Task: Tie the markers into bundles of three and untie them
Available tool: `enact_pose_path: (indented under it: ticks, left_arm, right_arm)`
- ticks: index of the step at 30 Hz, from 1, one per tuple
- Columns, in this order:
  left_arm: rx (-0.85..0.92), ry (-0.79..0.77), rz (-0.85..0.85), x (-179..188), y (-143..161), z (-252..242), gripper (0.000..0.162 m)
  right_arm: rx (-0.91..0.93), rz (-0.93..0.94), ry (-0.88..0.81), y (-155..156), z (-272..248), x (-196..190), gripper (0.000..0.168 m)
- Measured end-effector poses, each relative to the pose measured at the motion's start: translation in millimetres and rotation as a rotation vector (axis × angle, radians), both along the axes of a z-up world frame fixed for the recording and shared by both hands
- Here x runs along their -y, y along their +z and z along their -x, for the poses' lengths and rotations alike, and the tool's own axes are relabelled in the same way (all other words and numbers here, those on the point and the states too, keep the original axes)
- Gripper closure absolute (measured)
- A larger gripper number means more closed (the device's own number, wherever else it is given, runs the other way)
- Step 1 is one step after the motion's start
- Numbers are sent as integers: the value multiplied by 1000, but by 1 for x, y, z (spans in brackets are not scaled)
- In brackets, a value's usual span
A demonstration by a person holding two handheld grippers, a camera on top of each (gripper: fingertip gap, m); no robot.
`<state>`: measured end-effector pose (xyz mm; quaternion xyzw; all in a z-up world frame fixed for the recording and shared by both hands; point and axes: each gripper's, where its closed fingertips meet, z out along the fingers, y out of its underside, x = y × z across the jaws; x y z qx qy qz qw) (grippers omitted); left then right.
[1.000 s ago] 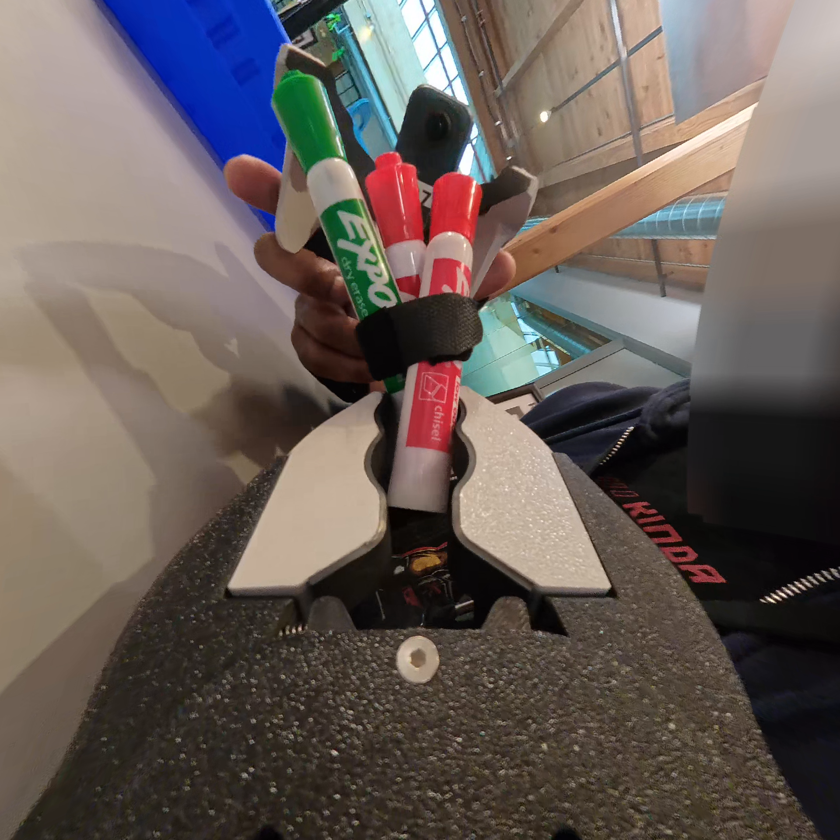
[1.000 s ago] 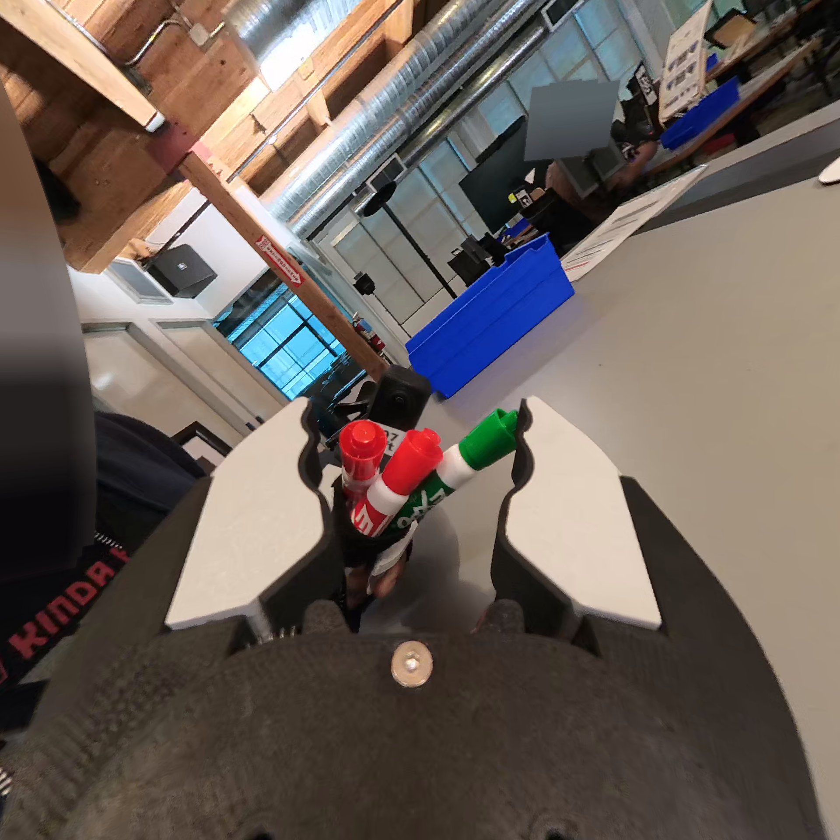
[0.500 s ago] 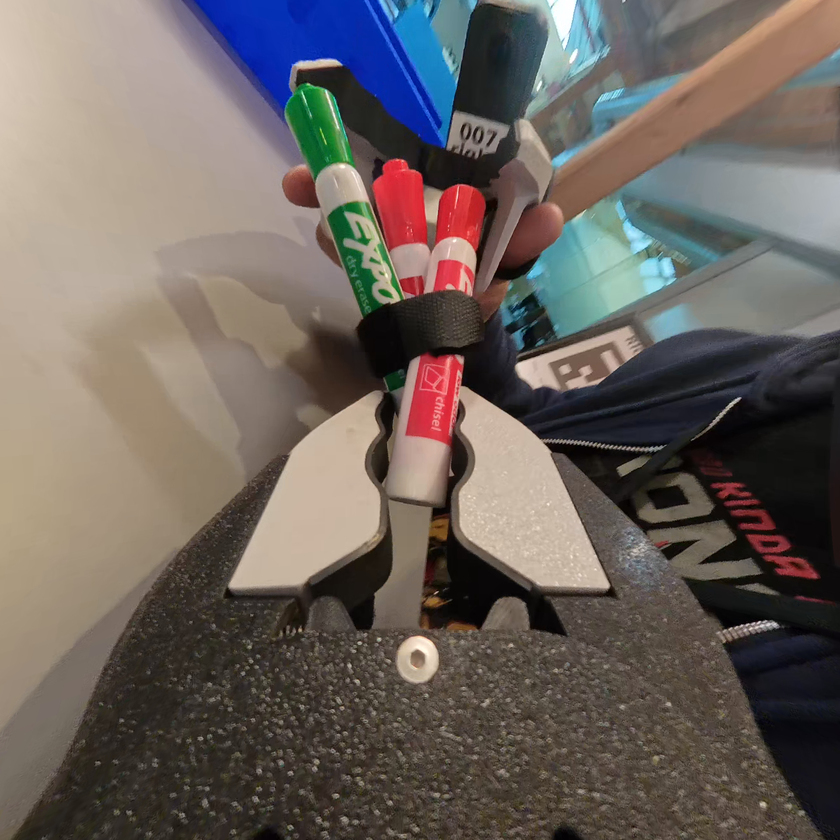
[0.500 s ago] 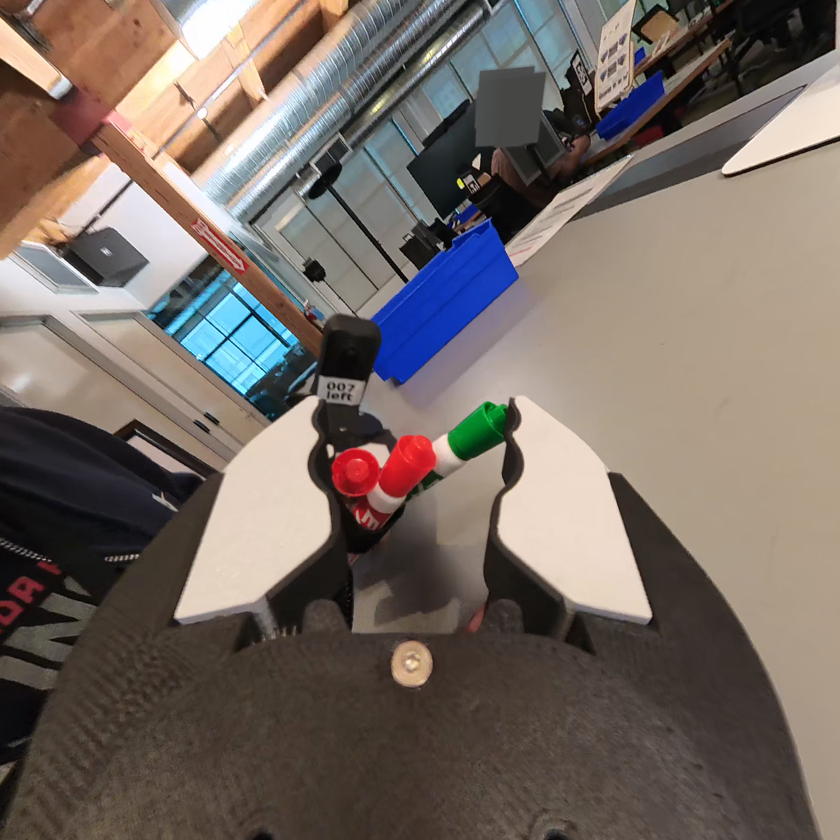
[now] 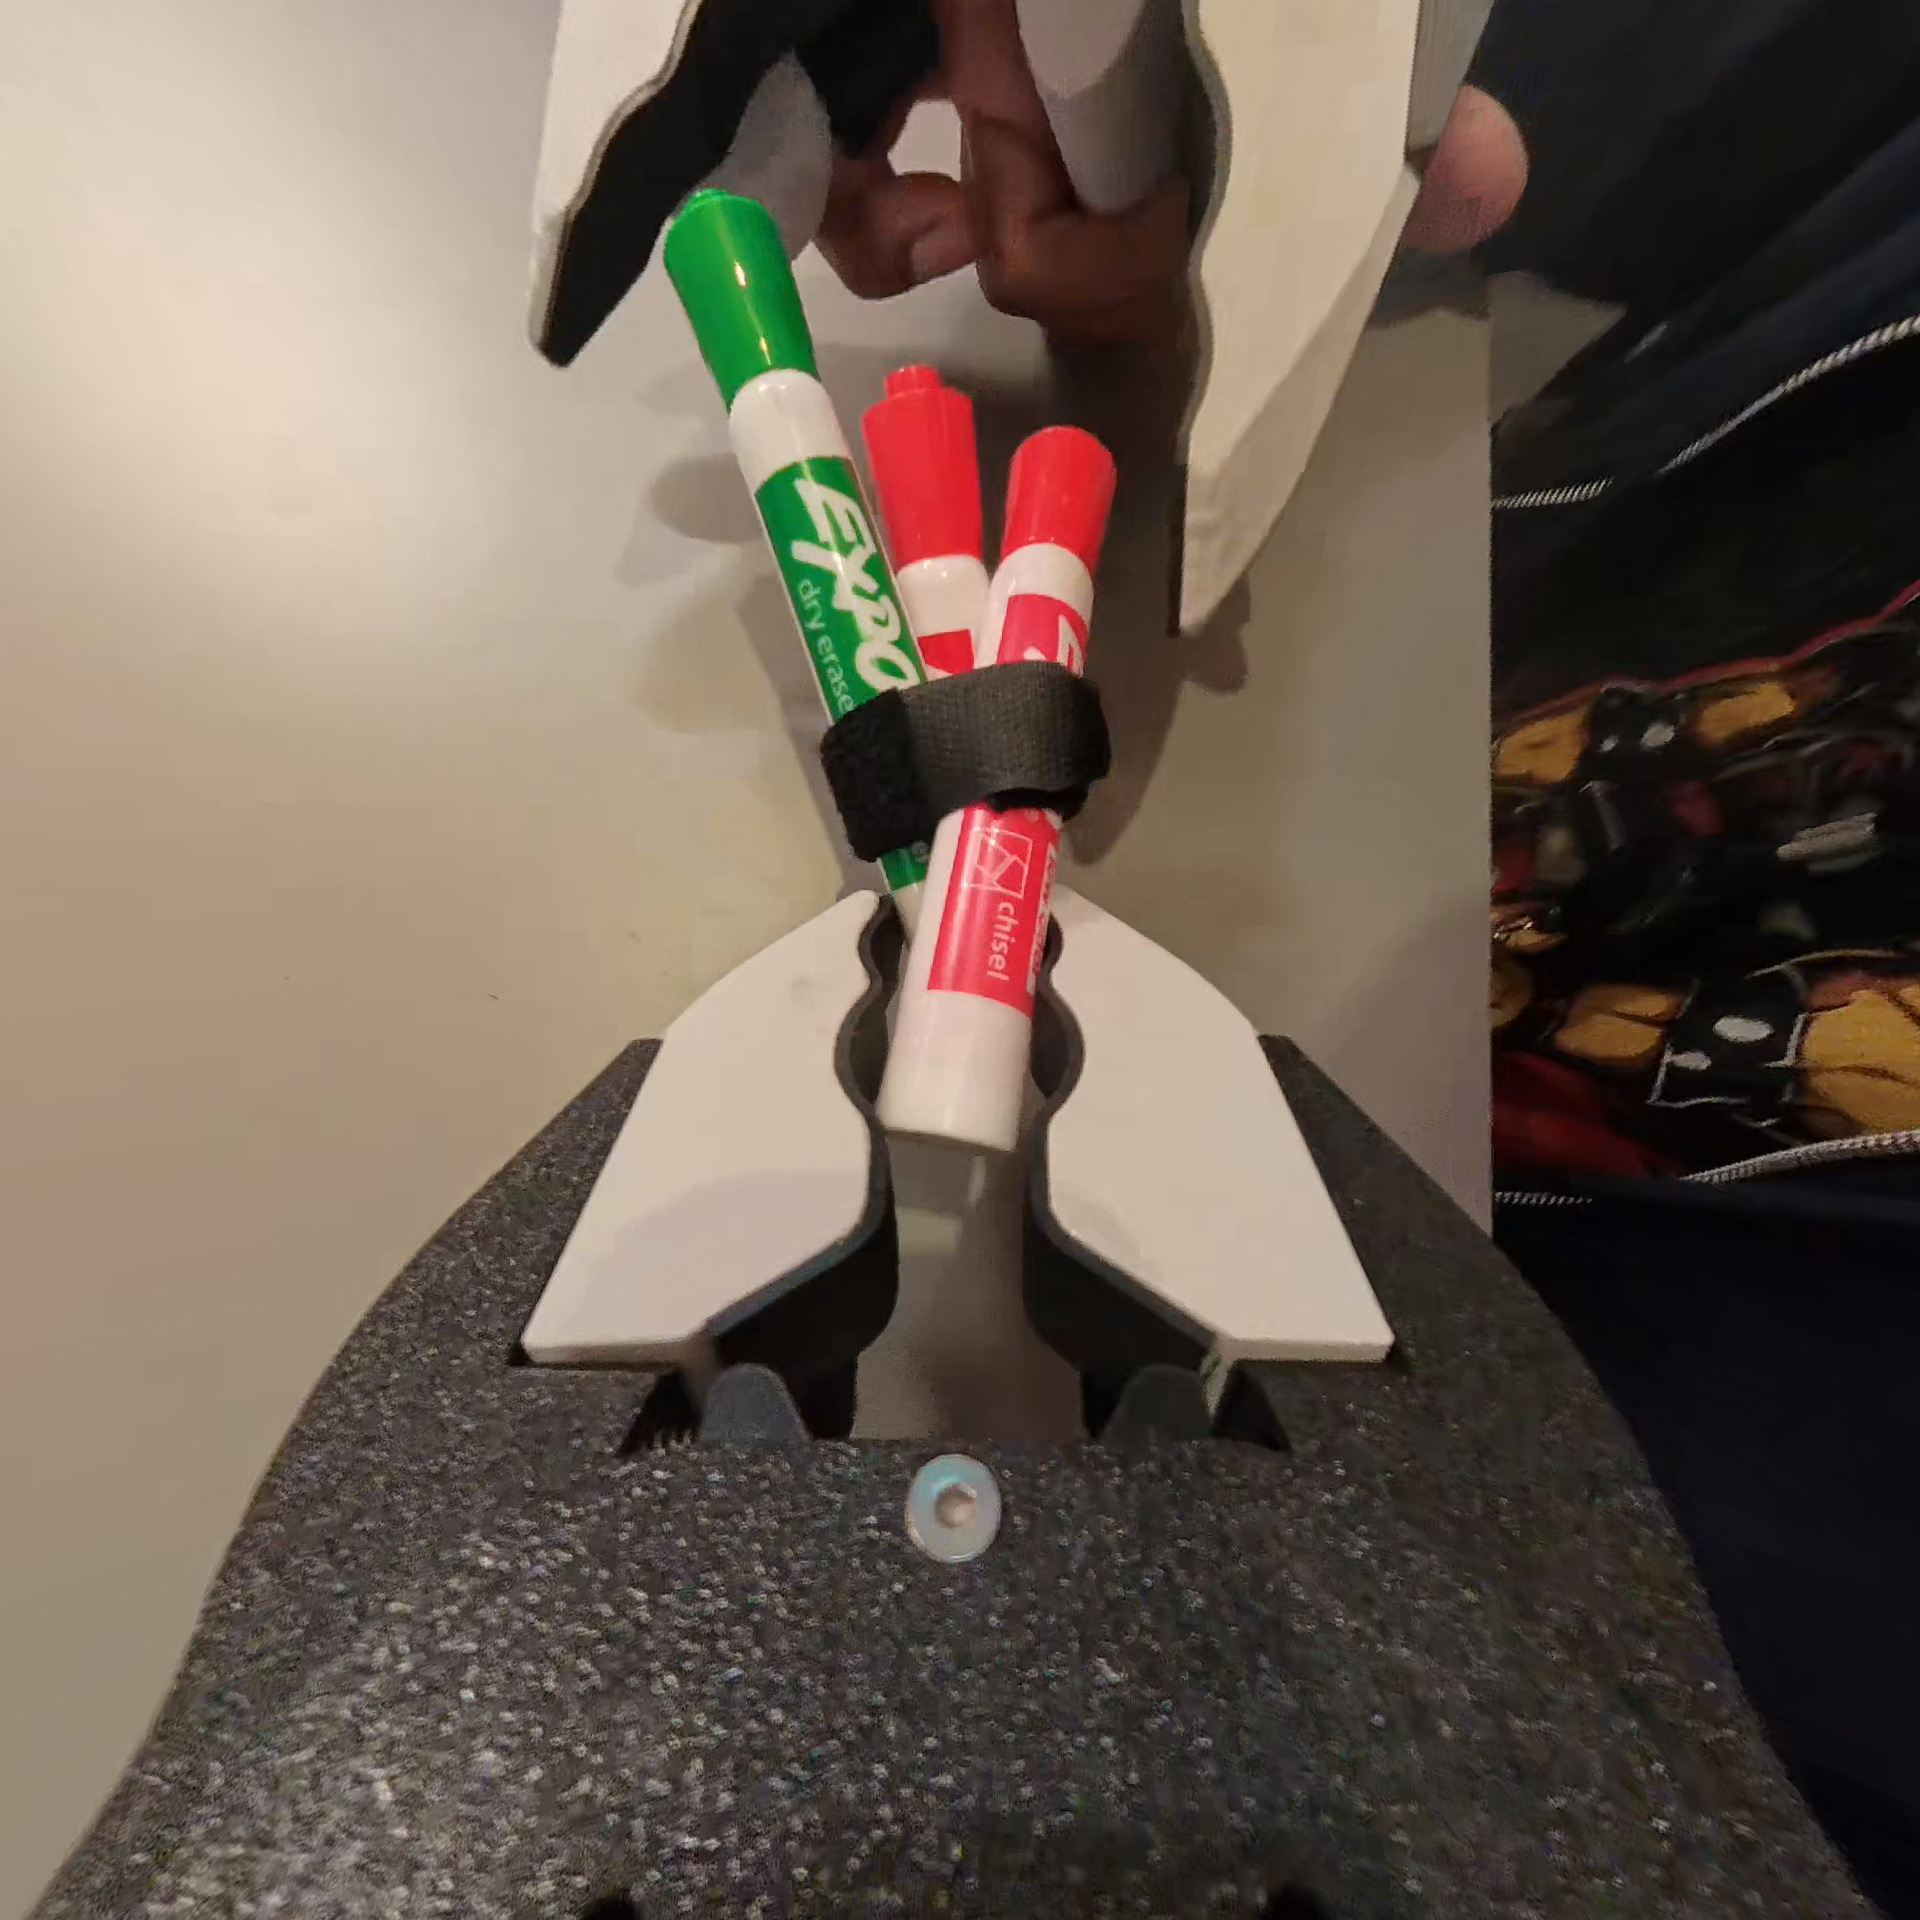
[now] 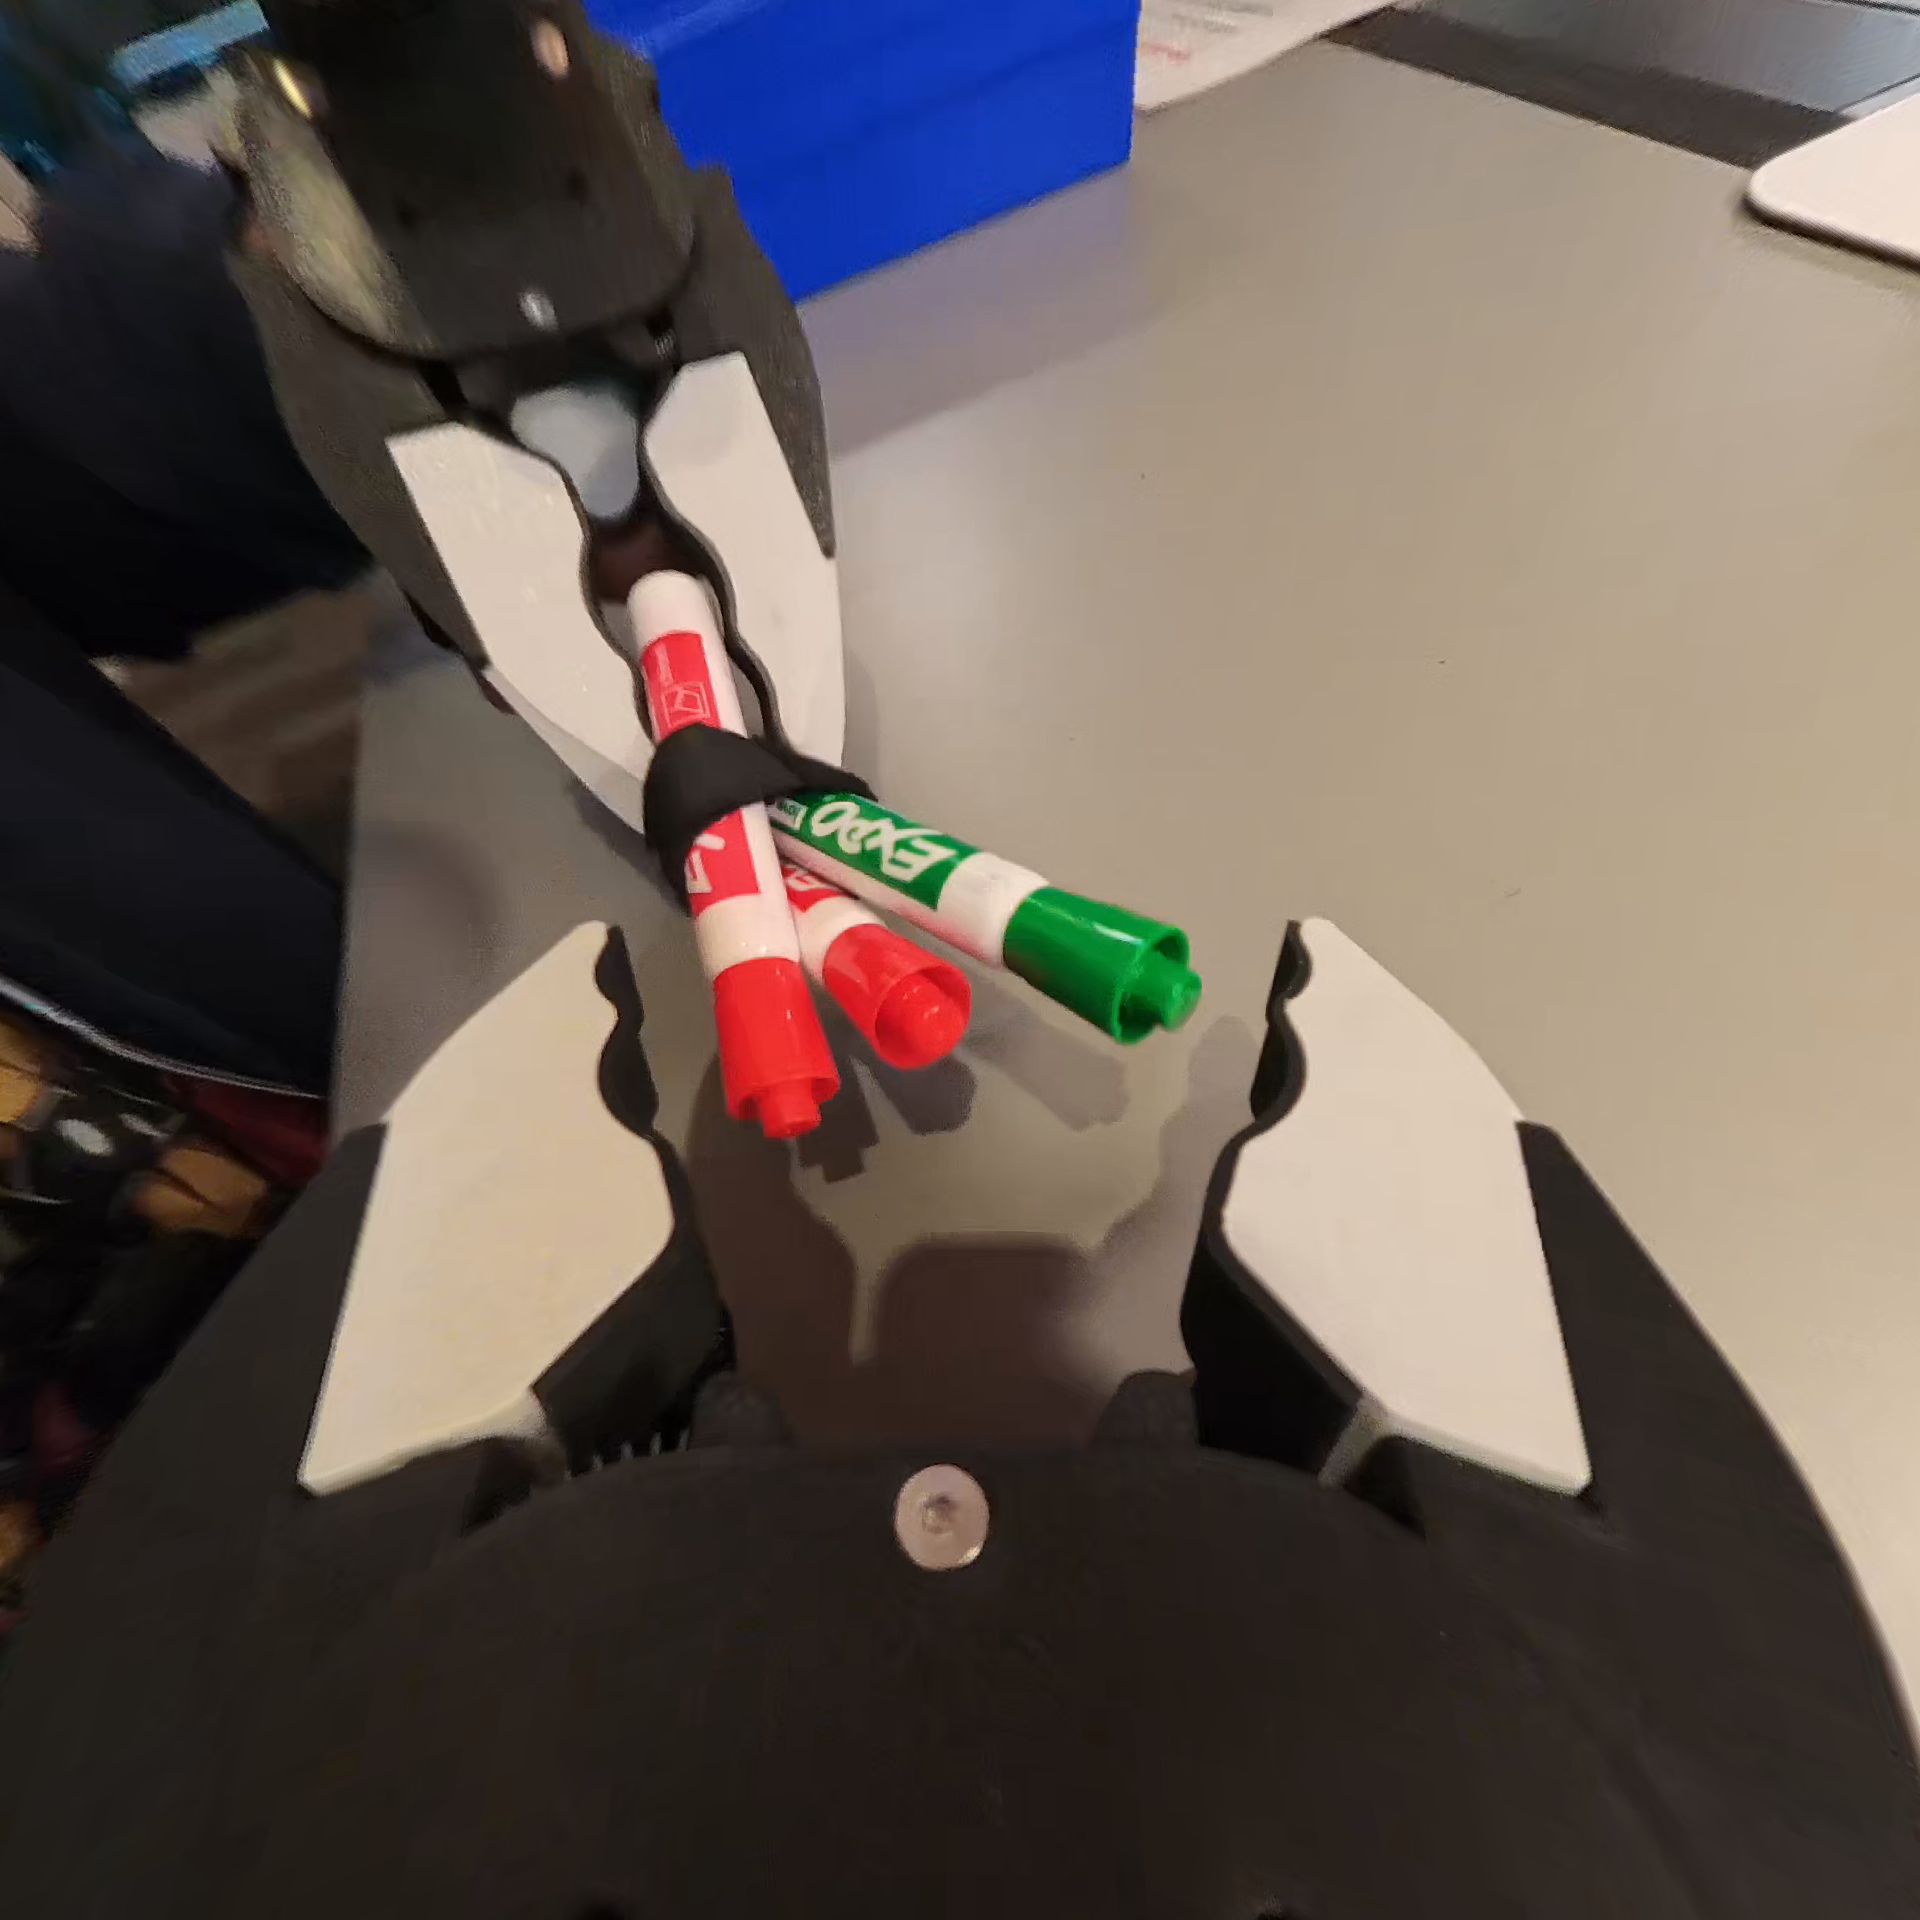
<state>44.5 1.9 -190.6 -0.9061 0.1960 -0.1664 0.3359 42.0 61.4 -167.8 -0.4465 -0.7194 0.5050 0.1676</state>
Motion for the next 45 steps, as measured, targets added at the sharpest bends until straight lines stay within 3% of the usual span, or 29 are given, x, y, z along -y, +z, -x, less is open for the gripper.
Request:
enact_pose_path:
  ticks: [7, 11, 14, 16, 24, 31, 33, 34, 35, 37, 45]
  left_arm:
    - [-74, -40, 16, -4, -11, 14, 138]
    - [-60, -15, 5, -6, -16, 17, 137]
    - [-94, 2, 23, -4, -21, 23, 129]
    - [-131, 0, 37, -2, -27, 25, 125]
    - [-233, -33, 26, 0, -36, 25, 121]
    - [-211, -42, -4, -2, -33, 26, 123]
    - [-146, -41, -30, -3, -24, 25, 127]
    - [-79, -39, -73, -6, -12, 24, 143]
    - [-51, -34, -73, -6, -8, 26, 143]
    - [-142, -50, -40, -3, -19, 35, 143]
    - [-71, -47, -27, -4, -23, 28, 143]
  right_arm:
    - [6, -257, -68, -24, 9, -3, 73]
    - [34, -270, -81, -28, 8, -5, 83]
    - [42, -243, -73, -27, 6, -4, 107]
    - [54, -245, -51, -29, 3, -1, 114]
    - [80, -295, -19, -37, -1, 4, 120]
    - [81, -246, -2, -34, -2, 5, 120]
    - [79, -229, -3, -32, -2, 5, 119]
    - [77, -215, -6, -31, -1, 5, 124]
    - [75, -202, -8, -30, -1, 4, 125]
    - [85, -194, -2, -30, -1, 4, 123]
    - [34, -311, 63, -29, -3, -4, 111]
